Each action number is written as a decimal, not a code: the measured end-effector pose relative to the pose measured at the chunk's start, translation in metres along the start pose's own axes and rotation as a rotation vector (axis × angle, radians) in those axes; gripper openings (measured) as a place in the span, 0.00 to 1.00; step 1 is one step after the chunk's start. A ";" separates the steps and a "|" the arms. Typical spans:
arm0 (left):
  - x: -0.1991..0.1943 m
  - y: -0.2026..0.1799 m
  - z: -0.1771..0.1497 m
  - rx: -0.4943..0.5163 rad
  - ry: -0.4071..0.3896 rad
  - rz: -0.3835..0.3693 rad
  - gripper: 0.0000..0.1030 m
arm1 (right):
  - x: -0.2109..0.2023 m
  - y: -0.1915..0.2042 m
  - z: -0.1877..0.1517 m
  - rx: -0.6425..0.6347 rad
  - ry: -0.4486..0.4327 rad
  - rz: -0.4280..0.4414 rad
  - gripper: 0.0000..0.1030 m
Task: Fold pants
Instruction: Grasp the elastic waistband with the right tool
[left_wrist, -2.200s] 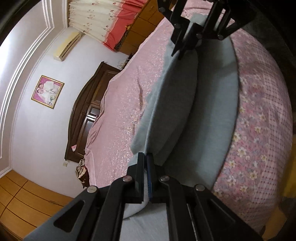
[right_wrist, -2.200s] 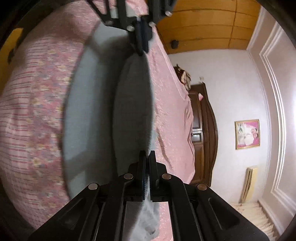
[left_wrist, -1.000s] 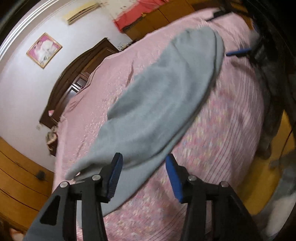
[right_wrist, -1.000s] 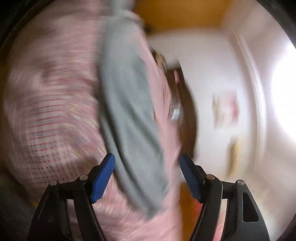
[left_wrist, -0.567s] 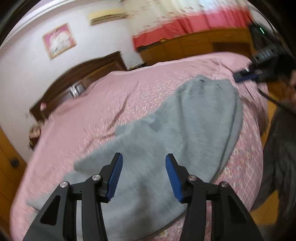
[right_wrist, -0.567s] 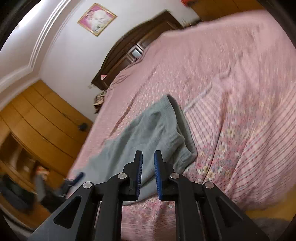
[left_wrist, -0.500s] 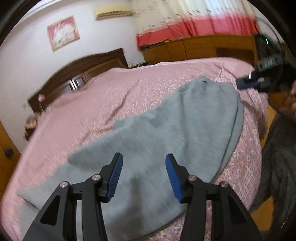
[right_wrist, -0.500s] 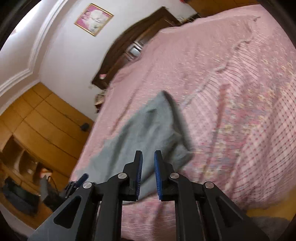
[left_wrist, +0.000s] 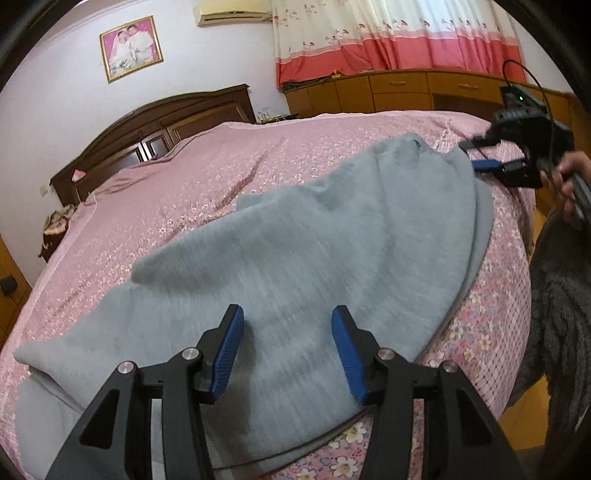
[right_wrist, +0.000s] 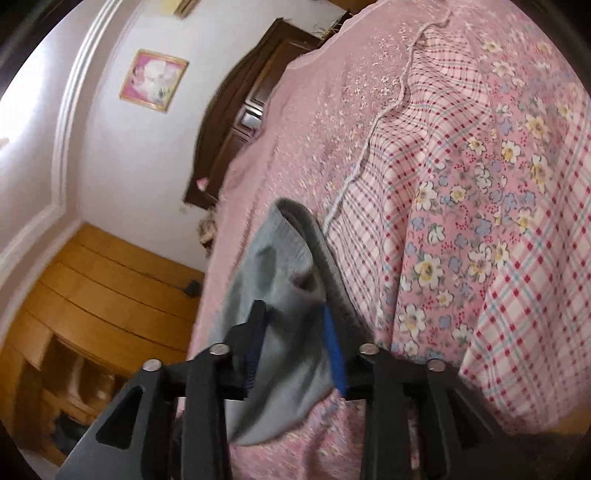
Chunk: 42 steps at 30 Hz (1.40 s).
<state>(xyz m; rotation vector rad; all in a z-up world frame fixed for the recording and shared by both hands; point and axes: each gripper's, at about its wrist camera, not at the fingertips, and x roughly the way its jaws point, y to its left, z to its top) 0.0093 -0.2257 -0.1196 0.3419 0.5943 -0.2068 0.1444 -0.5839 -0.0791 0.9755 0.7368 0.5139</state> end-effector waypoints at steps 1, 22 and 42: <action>-0.002 -0.002 -0.008 0.004 -0.001 0.002 0.51 | -0.006 -0.011 0.005 0.017 -0.011 0.023 0.42; 0.001 -0.009 -0.011 0.055 0.001 0.029 0.53 | -0.024 0.049 -0.007 -0.286 -0.034 -0.243 0.14; -0.002 -0.008 -0.012 0.092 0.008 0.054 0.56 | -0.029 0.035 -0.012 -0.136 -0.039 -0.321 0.14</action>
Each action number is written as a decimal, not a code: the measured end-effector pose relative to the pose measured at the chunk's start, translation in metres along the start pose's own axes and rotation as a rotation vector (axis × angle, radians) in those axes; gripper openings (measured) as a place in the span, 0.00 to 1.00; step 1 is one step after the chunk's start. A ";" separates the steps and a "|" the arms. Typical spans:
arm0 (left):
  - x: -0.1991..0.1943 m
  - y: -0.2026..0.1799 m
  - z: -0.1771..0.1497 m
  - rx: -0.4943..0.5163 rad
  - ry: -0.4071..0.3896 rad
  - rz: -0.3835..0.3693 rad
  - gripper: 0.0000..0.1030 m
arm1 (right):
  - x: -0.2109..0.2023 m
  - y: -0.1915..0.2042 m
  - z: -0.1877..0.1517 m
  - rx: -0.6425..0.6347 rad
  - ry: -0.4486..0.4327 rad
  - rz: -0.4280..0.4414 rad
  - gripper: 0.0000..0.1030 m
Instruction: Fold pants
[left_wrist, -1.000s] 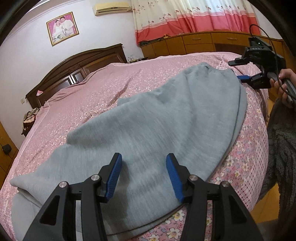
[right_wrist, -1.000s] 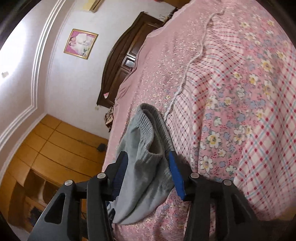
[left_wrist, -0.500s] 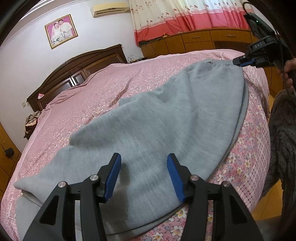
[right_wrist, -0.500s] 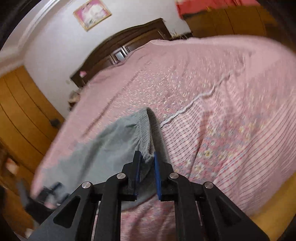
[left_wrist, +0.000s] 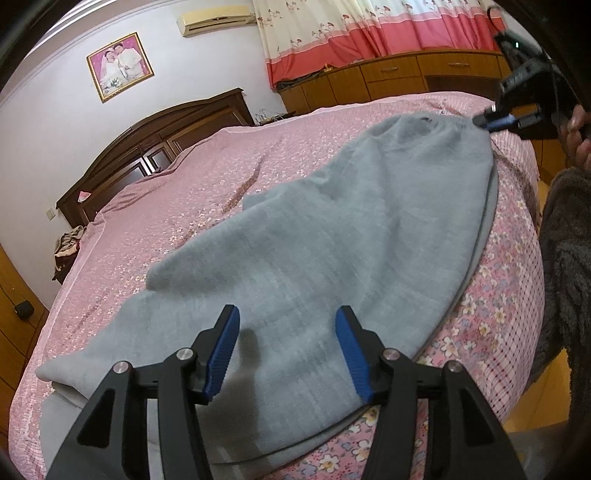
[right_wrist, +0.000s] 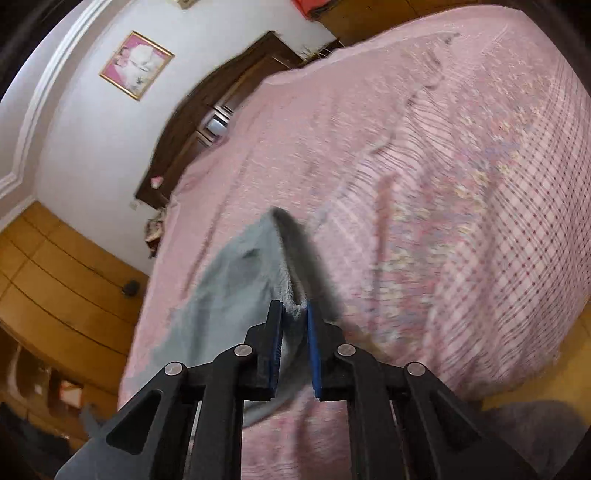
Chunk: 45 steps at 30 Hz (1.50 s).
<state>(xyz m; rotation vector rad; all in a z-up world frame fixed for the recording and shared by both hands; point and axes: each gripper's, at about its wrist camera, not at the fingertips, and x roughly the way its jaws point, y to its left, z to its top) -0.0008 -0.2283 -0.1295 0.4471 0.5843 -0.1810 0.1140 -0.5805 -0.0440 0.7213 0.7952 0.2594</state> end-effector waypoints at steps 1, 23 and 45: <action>0.000 0.001 0.000 0.000 0.001 0.002 0.56 | 0.007 -0.010 -0.001 0.032 0.017 0.007 0.14; -0.026 0.042 -0.022 -0.136 0.045 -0.013 0.60 | -0.029 0.043 -0.026 -0.336 -0.162 -0.232 0.82; -0.096 0.212 -0.142 -0.587 0.178 0.298 0.74 | 0.141 0.361 -0.253 -1.347 0.163 0.404 0.23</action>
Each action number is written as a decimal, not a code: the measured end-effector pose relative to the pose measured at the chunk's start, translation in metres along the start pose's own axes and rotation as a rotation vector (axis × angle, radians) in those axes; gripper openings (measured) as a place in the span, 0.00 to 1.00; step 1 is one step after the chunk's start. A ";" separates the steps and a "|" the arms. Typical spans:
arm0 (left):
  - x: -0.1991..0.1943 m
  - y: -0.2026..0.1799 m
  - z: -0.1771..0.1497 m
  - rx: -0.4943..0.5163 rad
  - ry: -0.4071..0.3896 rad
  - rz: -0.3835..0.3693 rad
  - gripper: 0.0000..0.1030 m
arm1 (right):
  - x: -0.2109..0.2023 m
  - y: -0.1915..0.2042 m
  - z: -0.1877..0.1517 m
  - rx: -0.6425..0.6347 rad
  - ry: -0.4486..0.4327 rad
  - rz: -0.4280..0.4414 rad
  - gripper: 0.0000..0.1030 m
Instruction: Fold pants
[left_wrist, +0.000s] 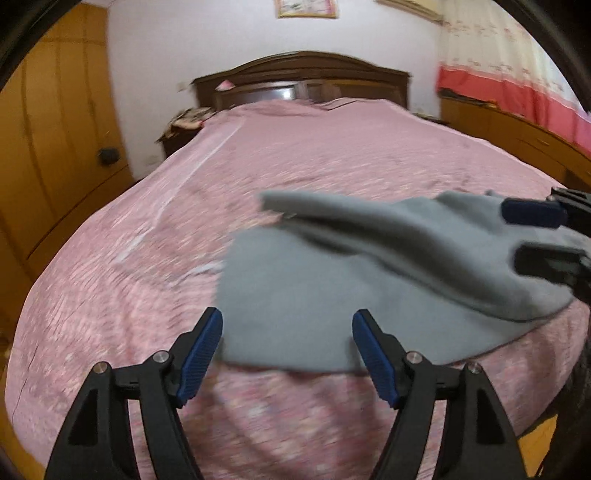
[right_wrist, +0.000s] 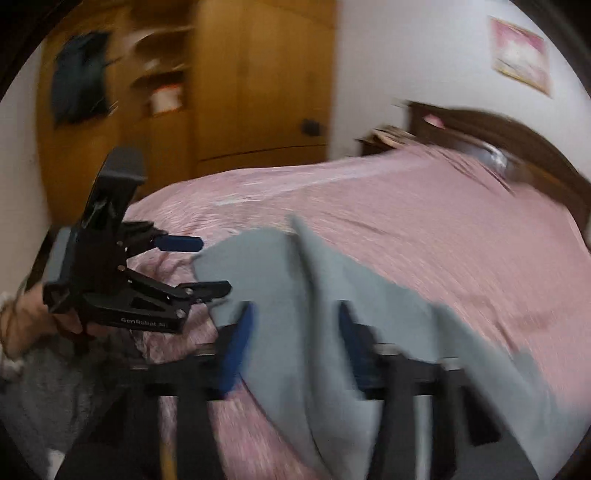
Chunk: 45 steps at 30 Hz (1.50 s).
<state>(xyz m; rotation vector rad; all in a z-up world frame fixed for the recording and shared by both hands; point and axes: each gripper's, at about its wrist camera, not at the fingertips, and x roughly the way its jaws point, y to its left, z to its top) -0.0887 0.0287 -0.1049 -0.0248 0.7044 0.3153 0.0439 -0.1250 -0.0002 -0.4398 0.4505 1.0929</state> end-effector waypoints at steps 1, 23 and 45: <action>0.000 0.006 -0.001 -0.017 0.013 0.013 0.74 | 0.012 0.007 0.008 -0.051 -0.008 0.014 0.20; -0.005 0.068 -0.012 -0.181 0.064 -0.019 0.74 | 0.138 0.025 0.037 -0.511 0.152 -0.270 0.03; 0.010 0.080 -0.010 -0.320 0.055 -0.169 0.74 | 0.098 -0.068 0.085 0.208 -0.003 0.562 0.03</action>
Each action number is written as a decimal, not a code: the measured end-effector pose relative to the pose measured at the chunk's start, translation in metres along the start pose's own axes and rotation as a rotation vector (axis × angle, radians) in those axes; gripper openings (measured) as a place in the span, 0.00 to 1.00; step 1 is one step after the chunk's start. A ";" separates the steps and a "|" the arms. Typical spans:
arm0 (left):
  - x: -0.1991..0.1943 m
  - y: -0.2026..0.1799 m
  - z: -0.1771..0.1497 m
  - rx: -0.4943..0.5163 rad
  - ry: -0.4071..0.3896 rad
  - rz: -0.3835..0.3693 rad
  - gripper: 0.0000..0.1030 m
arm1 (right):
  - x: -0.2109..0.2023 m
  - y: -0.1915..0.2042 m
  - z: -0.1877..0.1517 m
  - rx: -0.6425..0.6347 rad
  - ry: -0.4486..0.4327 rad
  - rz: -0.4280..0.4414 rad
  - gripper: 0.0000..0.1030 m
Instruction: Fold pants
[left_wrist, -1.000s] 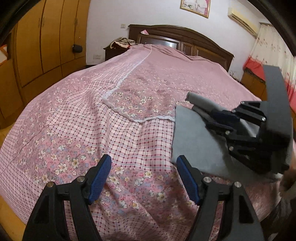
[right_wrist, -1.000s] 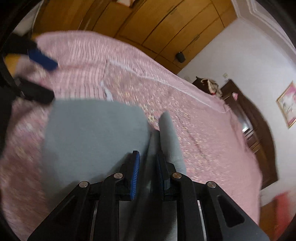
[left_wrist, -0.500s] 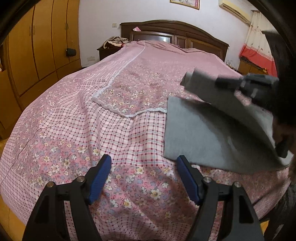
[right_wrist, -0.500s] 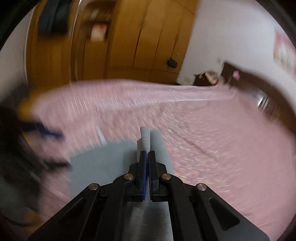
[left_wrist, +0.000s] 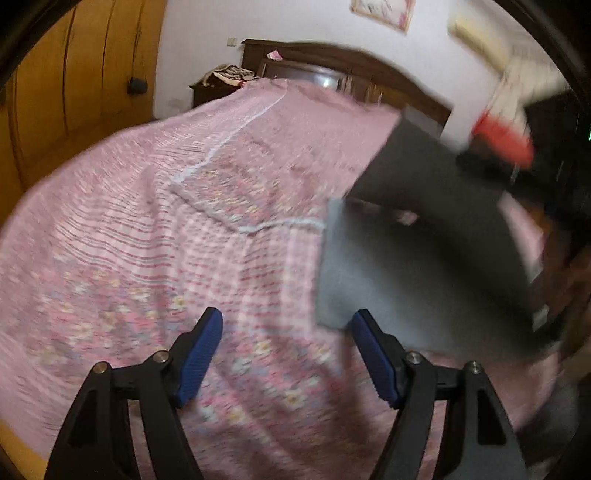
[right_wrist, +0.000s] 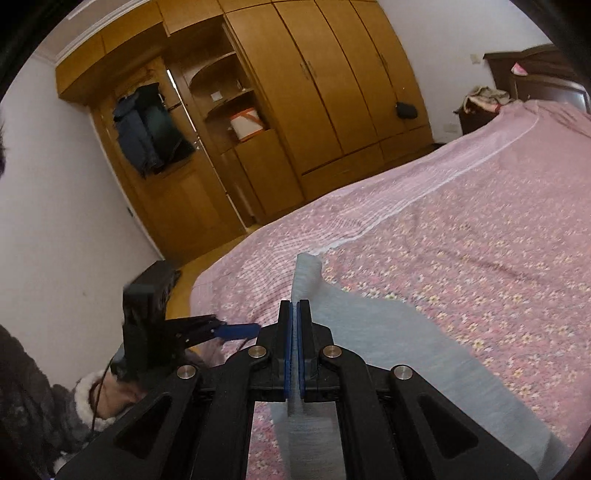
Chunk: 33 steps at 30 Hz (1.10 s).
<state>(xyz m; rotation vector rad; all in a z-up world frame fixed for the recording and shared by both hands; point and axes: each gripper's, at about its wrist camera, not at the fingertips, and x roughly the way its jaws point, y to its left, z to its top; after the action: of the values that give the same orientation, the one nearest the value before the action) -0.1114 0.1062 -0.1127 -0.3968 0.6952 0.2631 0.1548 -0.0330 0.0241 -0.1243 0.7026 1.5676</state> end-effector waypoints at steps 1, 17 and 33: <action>-0.001 0.005 0.003 -0.053 -0.014 -0.071 0.76 | -0.001 -0.001 0.000 -0.001 0.000 0.012 0.03; 0.008 0.034 0.011 -0.179 -0.016 -0.041 0.83 | 0.075 0.111 -0.069 -0.706 0.247 -0.342 0.04; -0.010 0.051 0.008 -0.183 -0.060 -0.027 0.83 | 0.082 0.133 -0.092 -0.684 0.207 -0.384 0.36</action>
<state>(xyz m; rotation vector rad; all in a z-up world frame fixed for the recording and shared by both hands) -0.1326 0.1541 -0.1146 -0.5700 0.6082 0.3125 -0.0113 -0.0022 -0.0420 -0.8861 0.2471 1.3711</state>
